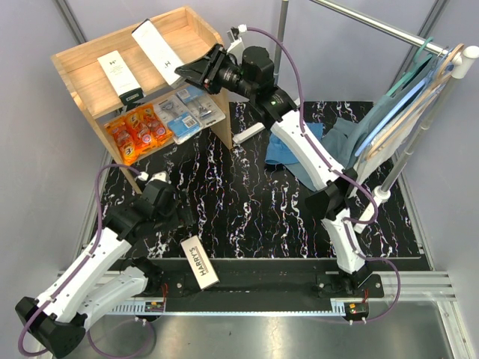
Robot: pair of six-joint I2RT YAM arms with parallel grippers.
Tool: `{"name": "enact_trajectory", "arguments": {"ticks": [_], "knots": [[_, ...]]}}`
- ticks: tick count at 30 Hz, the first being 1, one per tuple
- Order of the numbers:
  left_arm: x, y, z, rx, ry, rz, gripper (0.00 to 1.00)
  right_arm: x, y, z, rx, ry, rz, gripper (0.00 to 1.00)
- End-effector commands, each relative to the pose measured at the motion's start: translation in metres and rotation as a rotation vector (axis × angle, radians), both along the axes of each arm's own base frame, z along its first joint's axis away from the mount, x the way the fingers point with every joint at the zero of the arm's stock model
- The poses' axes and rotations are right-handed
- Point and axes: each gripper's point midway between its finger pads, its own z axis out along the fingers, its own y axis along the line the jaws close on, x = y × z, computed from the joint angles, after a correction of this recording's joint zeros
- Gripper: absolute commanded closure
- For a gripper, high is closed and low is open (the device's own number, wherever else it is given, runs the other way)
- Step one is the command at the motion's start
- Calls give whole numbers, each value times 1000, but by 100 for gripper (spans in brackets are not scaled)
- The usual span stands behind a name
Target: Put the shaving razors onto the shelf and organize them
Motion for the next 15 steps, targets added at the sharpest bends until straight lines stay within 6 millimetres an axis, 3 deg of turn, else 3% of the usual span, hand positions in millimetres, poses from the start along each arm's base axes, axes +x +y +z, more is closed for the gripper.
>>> {"name": "enact_trajectory", "arguments": {"ticks": [1,15], "knots": [[5,-7,6,-42,-35,-5,1,-19,-5,38,89,-40,52,99],[2,-13,4,-66,-33,-15,1,-28,25,23,117,33,86,98]]}}
